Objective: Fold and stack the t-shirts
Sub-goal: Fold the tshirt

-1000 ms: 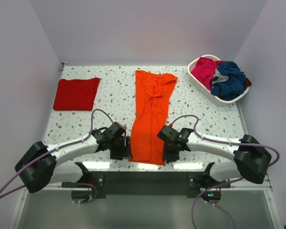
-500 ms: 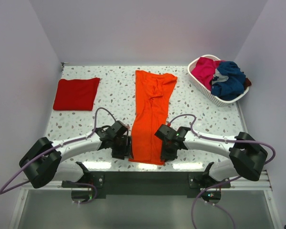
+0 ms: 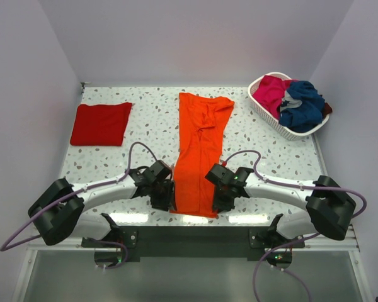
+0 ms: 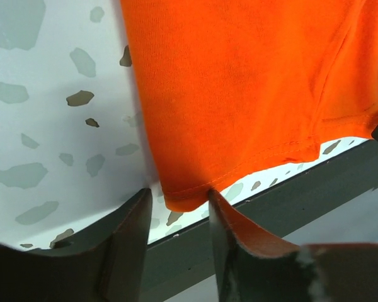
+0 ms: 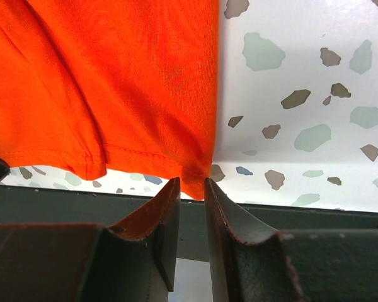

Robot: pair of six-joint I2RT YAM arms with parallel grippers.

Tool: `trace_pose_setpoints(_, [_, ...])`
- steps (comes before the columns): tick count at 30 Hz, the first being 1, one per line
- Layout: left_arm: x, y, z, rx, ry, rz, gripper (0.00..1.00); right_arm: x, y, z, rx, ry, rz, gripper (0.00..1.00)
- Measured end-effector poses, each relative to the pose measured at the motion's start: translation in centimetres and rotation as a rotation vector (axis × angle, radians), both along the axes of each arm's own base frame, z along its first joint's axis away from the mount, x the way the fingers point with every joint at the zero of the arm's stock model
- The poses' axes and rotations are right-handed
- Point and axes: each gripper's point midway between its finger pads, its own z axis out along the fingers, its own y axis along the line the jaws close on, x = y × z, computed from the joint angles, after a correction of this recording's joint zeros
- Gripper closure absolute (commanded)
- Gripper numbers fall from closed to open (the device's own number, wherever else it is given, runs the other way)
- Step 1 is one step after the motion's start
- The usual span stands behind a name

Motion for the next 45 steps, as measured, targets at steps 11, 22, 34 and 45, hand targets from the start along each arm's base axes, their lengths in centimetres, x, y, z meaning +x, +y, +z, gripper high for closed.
trace_pose_setpoints(11, [-0.6,-0.2,-0.4,-0.003,0.001,-0.015,0.89,0.0,0.0,0.0,0.001,0.0,0.003,0.83])
trace_pose_setpoints(22, [-1.2,-0.5,0.5,-0.042,-0.014,-0.005,1.0,-0.2,-0.2,0.5,0.008,-0.005,0.014,1.0])
trace_pose_setpoints(34, [-2.3,-0.2,0.3,-0.051,0.007,0.005,1.0,-1.2,-1.6,0.1,-0.009,0.008,0.013,0.65])
trace_pose_setpoints(45, [-2.5,-0.3,0.3,-0.053,0.011,0.001,1.0,-1.6,-0.8,-0.9,-0.004,0.012,0.044,0.59])
